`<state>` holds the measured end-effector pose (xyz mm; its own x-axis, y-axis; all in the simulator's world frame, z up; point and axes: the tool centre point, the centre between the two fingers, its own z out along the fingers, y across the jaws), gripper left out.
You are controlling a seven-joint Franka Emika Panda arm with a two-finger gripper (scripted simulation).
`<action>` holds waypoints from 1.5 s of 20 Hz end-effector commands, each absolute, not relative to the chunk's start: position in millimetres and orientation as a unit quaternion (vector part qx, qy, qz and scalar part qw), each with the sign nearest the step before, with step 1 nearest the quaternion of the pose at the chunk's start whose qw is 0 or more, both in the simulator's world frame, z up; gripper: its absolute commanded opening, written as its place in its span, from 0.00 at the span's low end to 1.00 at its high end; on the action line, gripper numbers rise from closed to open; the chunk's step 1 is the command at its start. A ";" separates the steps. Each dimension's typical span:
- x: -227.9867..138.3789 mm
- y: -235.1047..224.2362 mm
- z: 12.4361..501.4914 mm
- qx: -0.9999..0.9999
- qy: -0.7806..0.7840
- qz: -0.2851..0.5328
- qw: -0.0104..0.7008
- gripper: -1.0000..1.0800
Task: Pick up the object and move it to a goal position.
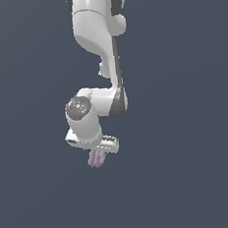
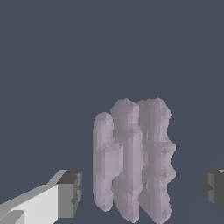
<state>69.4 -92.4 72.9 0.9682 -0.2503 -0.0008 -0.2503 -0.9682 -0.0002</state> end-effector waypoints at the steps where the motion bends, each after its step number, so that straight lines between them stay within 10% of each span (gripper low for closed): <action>1: 69.4 -92.1 70.0 -0.992 0.126 0.000 0.000 0.96; 16: 70.1 -93.1 22.8 -0.992 0.127 0.000 0.000 0.96; 17: 70.1 -93.1 22.8 -0.992 0.127 0.000 0.000 0.00; 30: 75.1 -95.5 40.7 -0.992 0.129 -0.009 0.000 0.00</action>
